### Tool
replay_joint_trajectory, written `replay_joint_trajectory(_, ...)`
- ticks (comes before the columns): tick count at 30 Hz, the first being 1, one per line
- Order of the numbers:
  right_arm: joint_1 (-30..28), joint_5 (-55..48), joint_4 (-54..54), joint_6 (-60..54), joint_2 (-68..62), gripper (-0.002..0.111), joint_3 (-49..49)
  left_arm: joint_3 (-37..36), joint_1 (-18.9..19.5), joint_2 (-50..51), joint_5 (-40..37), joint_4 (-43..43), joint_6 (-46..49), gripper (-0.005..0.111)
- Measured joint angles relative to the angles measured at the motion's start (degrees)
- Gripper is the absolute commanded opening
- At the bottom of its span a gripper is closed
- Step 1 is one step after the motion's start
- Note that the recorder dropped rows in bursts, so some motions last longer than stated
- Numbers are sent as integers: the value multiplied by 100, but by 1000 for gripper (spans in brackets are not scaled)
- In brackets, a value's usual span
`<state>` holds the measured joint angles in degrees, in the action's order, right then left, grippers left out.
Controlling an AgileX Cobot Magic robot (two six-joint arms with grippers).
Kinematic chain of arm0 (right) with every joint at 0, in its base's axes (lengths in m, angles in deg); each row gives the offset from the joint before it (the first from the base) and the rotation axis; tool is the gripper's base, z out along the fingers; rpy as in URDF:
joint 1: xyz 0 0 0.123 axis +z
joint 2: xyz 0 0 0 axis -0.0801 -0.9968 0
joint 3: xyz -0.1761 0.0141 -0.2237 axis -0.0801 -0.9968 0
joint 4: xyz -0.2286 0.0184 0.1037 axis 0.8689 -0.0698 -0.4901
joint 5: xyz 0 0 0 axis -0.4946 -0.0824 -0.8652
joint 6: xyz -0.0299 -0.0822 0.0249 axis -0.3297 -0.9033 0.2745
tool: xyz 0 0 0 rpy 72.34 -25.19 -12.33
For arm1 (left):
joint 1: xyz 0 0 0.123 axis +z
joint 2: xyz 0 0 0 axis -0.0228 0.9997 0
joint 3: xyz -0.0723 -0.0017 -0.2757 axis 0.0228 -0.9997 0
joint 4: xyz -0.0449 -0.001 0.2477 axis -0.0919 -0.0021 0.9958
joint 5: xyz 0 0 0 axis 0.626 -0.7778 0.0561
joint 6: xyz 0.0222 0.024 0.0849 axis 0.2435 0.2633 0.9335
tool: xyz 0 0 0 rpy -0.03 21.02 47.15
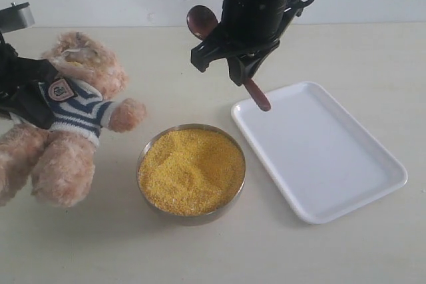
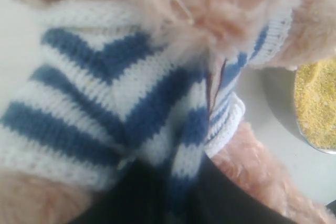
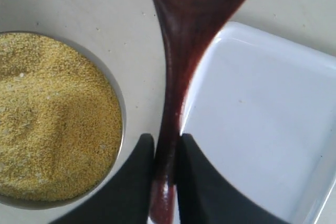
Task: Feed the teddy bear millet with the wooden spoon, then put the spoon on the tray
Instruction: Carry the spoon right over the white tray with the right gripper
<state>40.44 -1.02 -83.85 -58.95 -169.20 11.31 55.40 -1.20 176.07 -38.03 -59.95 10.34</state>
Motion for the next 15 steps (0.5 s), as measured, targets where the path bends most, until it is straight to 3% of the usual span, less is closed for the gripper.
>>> replay_joint_trajectory(7, -370, 22, -140, 153, 0, 0, -109, 0, 316, 0, 125, 188, -93, 4)
replay_joint_trajectory(15, -703, 12, -442, 53, 4, 0, -1066, 0, 338, 0, 158, 222, -116, 4)
